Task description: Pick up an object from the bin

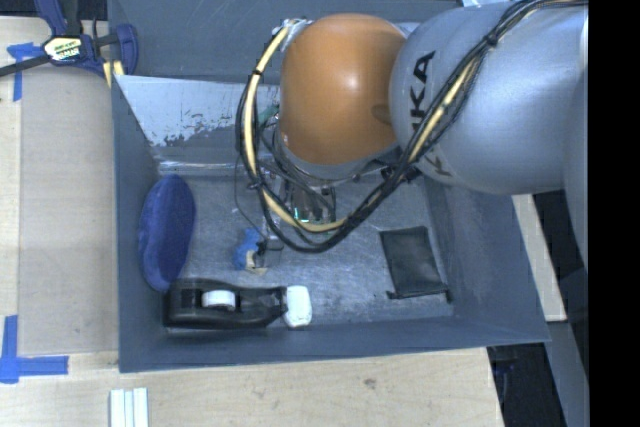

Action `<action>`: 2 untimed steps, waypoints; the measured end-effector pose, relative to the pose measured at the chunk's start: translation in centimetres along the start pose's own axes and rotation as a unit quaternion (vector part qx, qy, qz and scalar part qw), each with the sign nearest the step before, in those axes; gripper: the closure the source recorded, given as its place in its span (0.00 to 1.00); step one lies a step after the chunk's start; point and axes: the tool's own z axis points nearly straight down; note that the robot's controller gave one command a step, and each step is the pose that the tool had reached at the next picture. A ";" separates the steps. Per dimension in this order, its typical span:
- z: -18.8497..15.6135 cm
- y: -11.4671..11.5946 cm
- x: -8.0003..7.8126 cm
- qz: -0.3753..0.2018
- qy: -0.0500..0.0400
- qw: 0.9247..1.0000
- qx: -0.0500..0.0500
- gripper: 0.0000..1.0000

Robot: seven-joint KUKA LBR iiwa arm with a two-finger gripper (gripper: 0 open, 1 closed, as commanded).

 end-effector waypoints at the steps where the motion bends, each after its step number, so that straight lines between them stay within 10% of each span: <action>1: 14.0 -2.1 -3.5 -0.188 0.001 0.982 0.000 0.00; 2: 10.6 -1.9 -2.8 -0.200 -0.006 0.980 0.000 0.00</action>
Offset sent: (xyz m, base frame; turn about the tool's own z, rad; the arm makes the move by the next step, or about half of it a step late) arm 0.0350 -0.0209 -0.1388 -0.3789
